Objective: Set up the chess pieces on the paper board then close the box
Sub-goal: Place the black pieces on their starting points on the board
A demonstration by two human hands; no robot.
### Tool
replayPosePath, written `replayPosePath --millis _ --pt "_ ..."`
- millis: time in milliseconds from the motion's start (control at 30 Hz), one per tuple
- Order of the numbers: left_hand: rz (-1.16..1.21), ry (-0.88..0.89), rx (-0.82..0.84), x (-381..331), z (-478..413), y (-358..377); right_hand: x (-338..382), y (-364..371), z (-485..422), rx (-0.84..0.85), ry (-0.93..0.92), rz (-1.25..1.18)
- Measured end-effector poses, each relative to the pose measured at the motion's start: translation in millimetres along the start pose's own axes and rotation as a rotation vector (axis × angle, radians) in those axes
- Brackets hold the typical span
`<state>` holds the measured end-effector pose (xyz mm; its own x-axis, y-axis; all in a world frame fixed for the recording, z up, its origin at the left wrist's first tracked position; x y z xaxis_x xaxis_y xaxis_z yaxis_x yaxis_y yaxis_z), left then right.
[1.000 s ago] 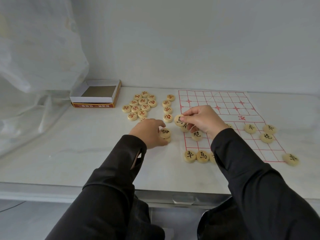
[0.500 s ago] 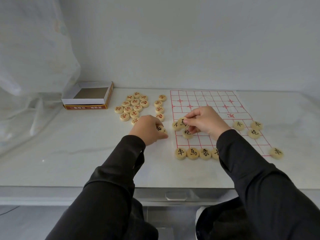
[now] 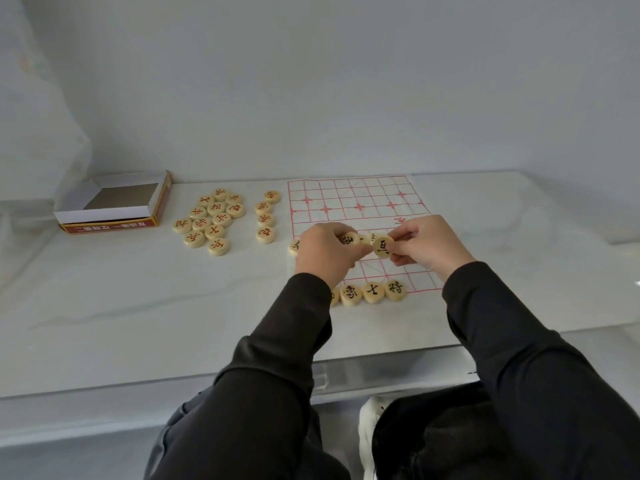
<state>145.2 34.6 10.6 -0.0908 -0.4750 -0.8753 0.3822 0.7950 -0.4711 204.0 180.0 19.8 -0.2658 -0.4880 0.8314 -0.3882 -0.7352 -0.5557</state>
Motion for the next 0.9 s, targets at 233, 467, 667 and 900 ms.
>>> replayPosePath --millis 233,467,667,900 --pt "-0.02 0.043 0.033 -18 0 57 -35 -58 8 -0.167 0.006 0.094" --pt "-0.377 0.285 0.027 -30 -3 97 -66 -90 15 -0.135 0.036 0.235" --pt "-0.465 0.313 0.015 -24 -8 96 -77 -76 15 -0.143 0.047 0.21" --pt "-0.498 0.305 0.024 -25 -5 95 -76 -63 13 -0.132 0.012 0.495"
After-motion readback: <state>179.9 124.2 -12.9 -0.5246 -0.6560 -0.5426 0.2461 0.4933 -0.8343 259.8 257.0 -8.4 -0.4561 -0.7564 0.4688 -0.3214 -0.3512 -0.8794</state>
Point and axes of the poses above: each hand's wrist, its own z-axis away from the middle knuckle, its own y-axis out of the palm, x = y × z, the point moved 1 cm from there along -z, towards the middle knuckle, and after that the axes turned 9 degrees about -y, right-handed, at the moved point
